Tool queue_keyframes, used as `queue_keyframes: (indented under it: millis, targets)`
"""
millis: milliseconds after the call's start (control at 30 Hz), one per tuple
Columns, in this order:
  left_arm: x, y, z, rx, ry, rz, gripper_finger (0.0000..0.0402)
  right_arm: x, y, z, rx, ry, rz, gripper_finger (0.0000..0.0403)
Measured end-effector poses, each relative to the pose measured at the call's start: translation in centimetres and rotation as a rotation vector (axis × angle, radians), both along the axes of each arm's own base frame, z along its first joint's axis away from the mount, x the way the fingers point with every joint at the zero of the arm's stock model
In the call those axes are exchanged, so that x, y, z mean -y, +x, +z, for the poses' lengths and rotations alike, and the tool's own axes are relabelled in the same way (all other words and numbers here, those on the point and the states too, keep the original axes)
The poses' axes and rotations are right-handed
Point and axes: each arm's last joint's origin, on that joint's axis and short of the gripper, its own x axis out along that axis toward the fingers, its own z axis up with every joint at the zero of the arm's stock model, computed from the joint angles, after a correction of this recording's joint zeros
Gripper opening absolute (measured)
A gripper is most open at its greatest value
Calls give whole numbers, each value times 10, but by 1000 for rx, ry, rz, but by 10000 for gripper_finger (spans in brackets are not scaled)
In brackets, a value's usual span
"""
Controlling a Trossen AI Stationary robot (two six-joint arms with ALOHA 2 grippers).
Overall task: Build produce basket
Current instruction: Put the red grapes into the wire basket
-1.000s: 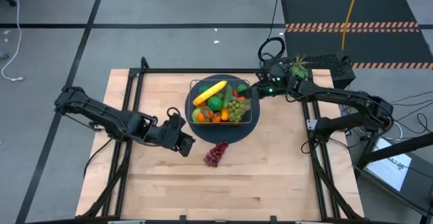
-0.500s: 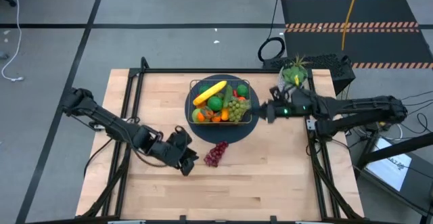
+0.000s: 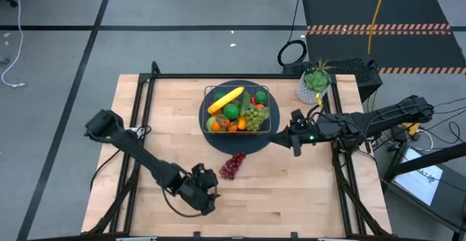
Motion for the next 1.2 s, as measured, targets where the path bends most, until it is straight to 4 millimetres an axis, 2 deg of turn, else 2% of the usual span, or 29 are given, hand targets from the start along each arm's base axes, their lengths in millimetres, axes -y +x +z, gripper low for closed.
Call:
queue_keyframes:
  millis: [100, 200, 467, 767, 1200]
  targets:
    - [5, 10, -20, -3, 0, -4, 238, 1, -6, 2, -5, -8, 87, 8]
    - [1, 16, -35, -40, -27, 74, 239, 2, -15, 3, -41, 2, 167, 8]
    - [-10, 27, -58, -72, -29, 199, 239, 7, -41, 1, -121, -102, 215, 8]
    - [-12, 29, -69, -59, -11, 290, 239, 11, -54, 4, -107, -152, 229, 8]
    - [-14, 37, -83, 8, 54, 335, 236, 10, -55, 5, -105, -148, 257, 8]
